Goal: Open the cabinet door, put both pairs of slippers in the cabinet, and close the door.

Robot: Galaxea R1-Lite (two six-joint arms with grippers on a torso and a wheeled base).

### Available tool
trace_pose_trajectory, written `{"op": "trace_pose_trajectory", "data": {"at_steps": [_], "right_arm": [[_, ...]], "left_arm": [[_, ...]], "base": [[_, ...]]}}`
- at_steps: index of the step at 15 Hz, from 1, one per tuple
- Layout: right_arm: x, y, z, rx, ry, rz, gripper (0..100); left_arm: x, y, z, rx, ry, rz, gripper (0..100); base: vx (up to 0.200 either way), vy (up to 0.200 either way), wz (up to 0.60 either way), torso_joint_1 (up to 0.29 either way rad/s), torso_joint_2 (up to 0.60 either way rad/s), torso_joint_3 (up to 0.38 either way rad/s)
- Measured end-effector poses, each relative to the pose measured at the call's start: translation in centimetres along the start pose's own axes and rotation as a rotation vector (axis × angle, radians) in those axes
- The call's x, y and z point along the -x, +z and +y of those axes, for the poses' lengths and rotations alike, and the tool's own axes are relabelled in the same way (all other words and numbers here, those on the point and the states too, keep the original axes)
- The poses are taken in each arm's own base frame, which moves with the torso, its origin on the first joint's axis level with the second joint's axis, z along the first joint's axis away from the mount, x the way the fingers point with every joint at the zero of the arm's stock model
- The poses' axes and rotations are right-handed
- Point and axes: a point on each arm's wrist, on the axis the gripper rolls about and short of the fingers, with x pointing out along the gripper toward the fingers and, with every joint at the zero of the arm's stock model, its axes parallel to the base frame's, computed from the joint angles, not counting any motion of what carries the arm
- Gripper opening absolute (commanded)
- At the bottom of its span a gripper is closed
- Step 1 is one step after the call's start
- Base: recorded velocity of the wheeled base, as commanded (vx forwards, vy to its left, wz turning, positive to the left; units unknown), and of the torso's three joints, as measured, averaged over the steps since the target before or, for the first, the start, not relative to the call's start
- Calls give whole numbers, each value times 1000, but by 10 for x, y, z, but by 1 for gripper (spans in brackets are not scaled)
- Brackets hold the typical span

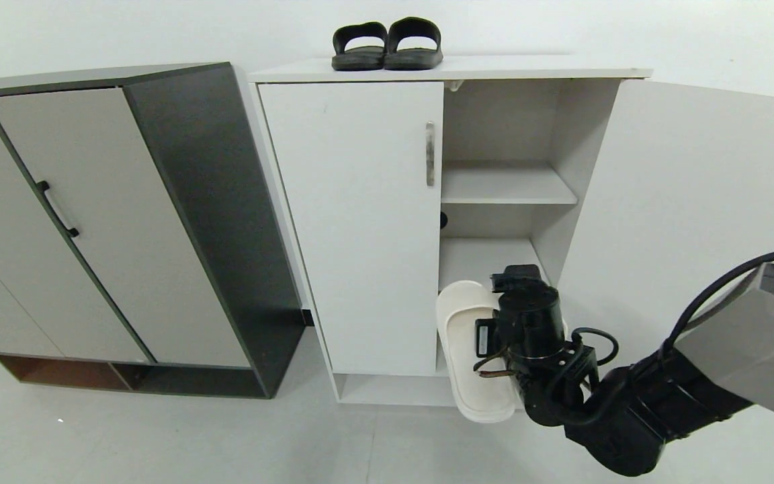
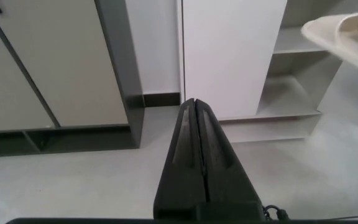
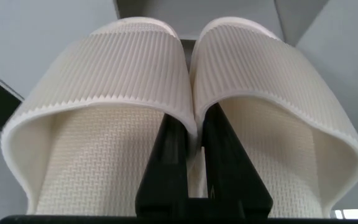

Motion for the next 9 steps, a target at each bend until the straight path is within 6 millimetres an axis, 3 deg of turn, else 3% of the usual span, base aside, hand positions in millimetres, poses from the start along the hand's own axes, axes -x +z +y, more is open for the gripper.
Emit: {"op": "trace_pose_trajectory", "data": {"at_steps": [3, 9], "right_arm": [[-11, -12, 4, 17, -16, 18, 0], [-20, -11, 20, 14, 12, -2, 0]], "left_arm": [[0, 0, 0, 0, 1, -2, 0], [0, 0, 0, 7, 1, 1, 0]], "base": [[0, -200, 0, 9, 7, -2], [0, 0, 0, 0, 0, 0]]}}
